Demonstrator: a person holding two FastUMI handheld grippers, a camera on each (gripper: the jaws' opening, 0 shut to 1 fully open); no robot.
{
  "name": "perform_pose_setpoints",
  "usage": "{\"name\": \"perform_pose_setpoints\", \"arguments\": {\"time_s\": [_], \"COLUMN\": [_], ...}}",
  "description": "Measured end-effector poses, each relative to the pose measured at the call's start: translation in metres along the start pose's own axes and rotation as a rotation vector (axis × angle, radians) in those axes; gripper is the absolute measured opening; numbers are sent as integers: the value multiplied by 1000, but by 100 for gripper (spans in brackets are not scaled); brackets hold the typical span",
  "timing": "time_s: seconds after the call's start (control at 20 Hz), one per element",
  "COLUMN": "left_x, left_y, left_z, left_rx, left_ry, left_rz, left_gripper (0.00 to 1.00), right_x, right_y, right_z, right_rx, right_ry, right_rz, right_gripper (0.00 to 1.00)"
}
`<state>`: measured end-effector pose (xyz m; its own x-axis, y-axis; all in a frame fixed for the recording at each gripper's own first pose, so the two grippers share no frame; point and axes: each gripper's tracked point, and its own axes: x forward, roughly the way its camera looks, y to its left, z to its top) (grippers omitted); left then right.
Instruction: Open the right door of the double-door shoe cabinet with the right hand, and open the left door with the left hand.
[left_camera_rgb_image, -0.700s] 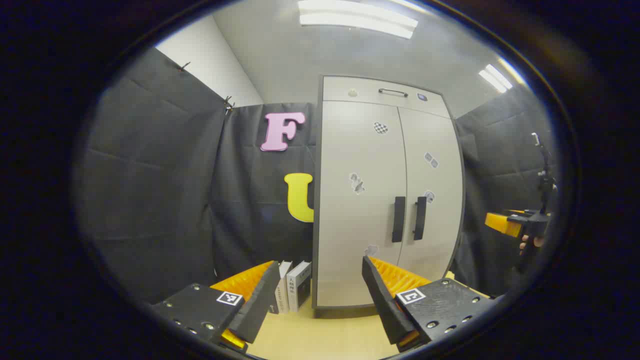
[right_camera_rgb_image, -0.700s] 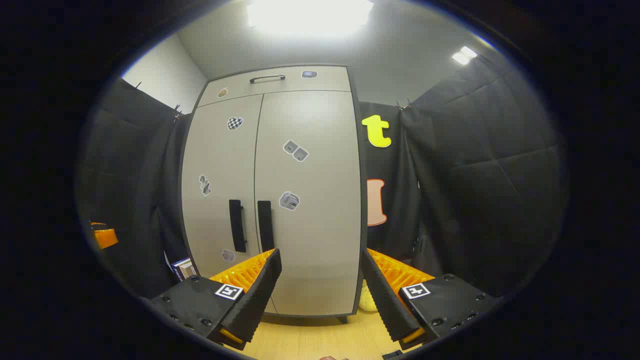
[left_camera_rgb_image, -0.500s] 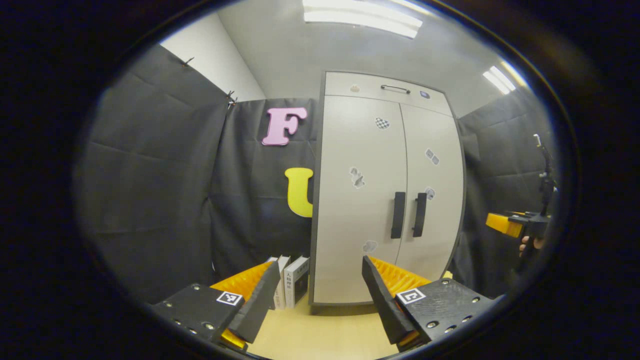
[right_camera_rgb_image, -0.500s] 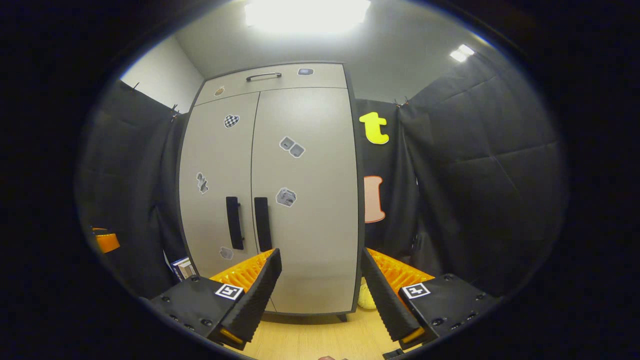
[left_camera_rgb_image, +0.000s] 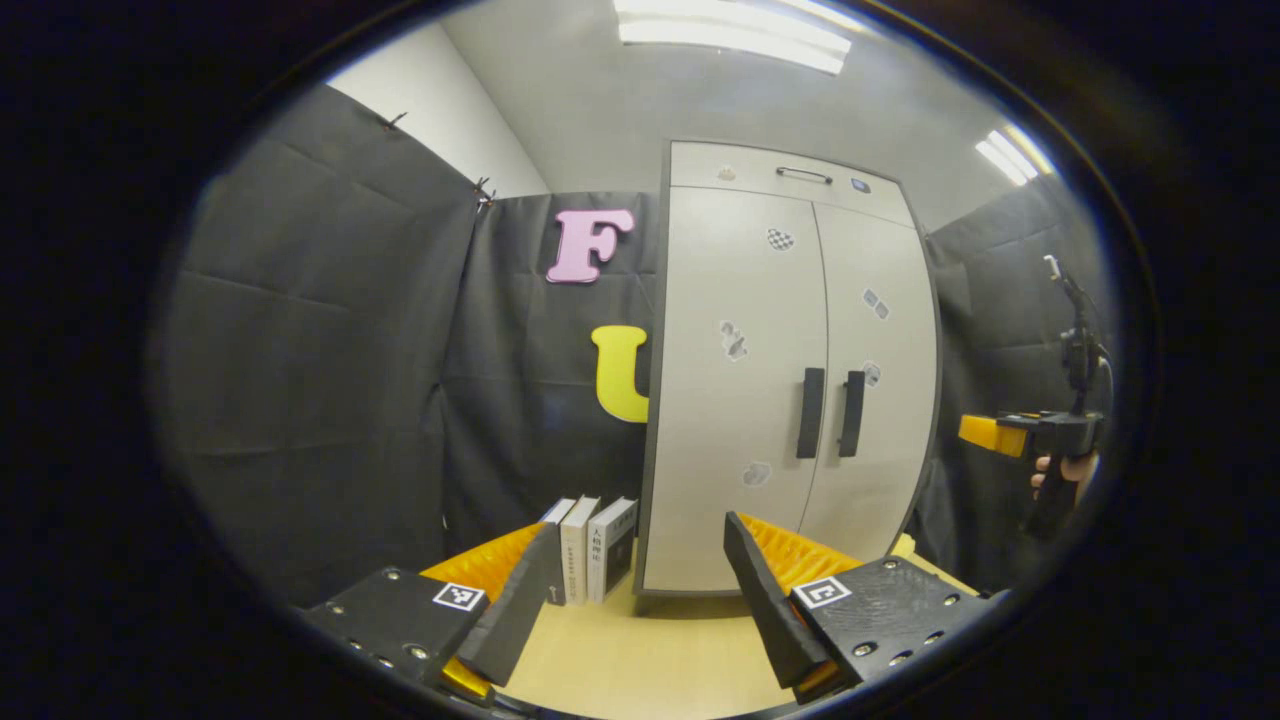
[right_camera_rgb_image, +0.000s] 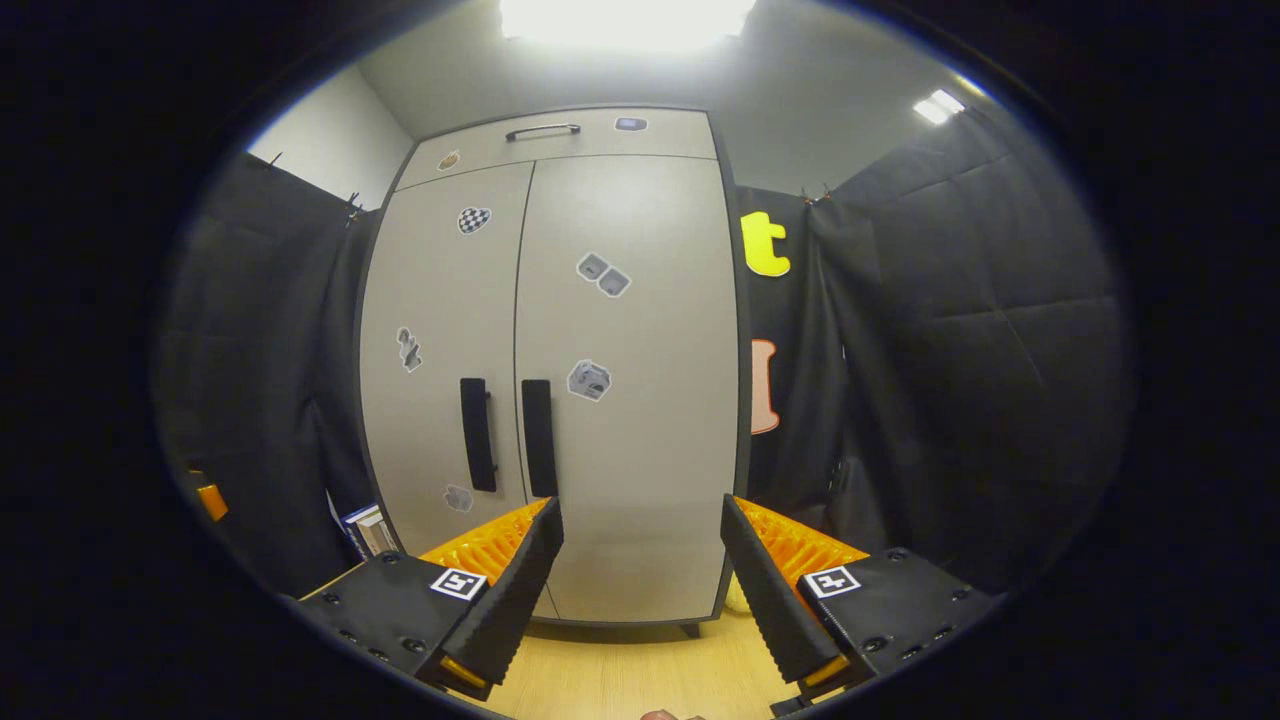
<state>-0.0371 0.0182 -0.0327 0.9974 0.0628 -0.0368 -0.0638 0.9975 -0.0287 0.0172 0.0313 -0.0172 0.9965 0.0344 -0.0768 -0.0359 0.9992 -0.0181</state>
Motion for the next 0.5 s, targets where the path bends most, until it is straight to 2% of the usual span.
{"name": "perform_pose_setpoints", "arguments": {"time_s": [0.25,0.5], "left_x": [-9,-19], "left_y": [5,5], "left_z": [-14,-48], "left_rx": [-4,22], "left_ry": [14,48], "left_rz": [14,24], "left_gripper": [95,95], "right_x": [-1,4], "right_y": [26,37], "right_z": [-13,6], "right_rx": [35,31], "right_ry": [62,21], "right_rz": [62,67], "right_gripper": [99,99]}}
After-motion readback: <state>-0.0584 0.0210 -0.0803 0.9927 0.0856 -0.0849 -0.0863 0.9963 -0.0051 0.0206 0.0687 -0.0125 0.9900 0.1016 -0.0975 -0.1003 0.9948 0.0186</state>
